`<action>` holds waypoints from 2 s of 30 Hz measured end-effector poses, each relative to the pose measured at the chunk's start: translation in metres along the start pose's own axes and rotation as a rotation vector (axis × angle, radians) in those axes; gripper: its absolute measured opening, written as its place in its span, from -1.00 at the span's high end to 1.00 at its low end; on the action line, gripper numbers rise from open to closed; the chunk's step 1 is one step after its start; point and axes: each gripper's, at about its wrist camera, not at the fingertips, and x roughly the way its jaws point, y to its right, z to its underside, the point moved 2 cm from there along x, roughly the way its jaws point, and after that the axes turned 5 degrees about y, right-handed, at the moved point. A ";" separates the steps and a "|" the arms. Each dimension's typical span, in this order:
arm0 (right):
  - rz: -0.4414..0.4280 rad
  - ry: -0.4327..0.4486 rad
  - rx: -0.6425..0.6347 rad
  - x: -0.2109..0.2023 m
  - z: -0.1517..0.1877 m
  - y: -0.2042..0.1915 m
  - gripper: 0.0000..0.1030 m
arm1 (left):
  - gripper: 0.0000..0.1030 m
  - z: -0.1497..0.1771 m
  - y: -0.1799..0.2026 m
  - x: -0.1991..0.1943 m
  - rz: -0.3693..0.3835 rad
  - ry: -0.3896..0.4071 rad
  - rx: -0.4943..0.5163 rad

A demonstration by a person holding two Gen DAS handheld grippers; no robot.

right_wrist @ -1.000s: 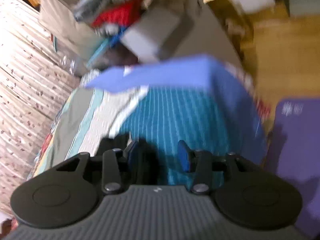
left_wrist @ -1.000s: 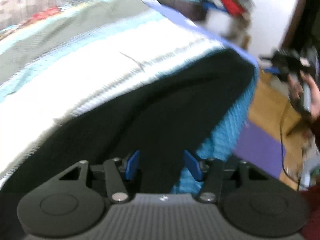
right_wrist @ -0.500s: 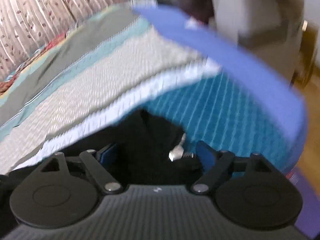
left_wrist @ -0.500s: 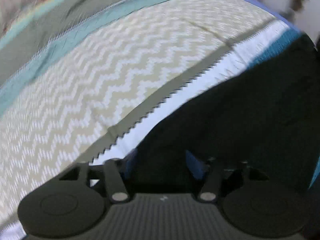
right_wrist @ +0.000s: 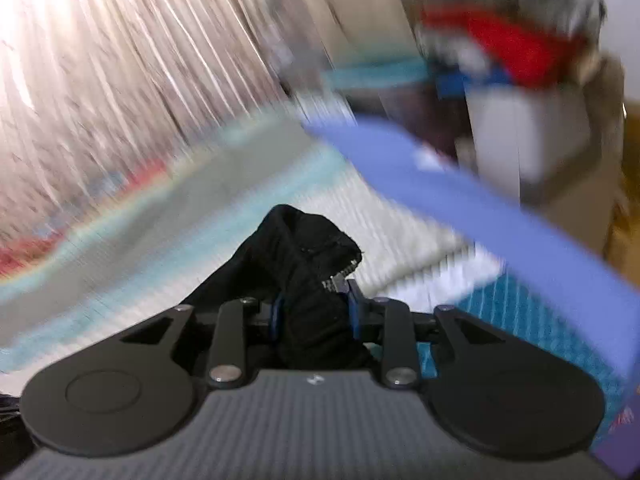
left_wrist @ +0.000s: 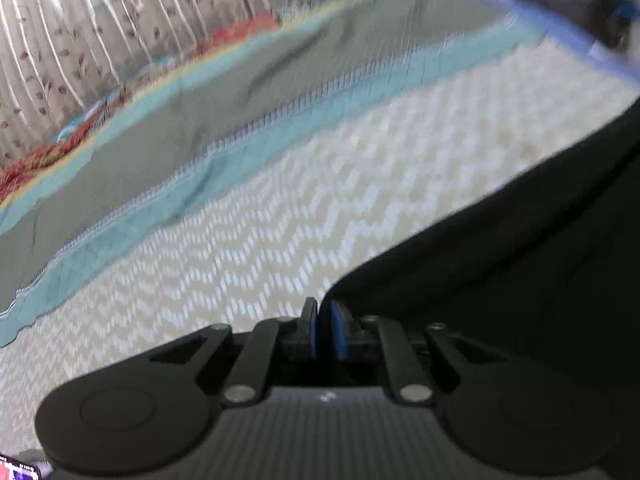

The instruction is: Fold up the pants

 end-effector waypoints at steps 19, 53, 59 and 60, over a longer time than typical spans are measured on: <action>-0.425 -0.117 -0.138 -0.092 0.082 -0.116 0.11 | 0.38 0.081 0.005 -0.120 0.247 0.099 0.010; -0.452 -0.570 0.415 -0.077 0.175 -0.109 0.89 | 0.05 0.122 -0.001 -0.142 0.342 0.010 -0.173; -0.474 -0.452 0.320 -0.100 0.142 -0.093 0.78 | 0.05 0.134 0.000 -0.131 0.301 -0.050 -0.145; -0.473 -0.420 0.310 -0.106 0.134 -0.086 0.77 | 0.04 0.132 -0.004 -0.137 0.305 -0.031 -0.154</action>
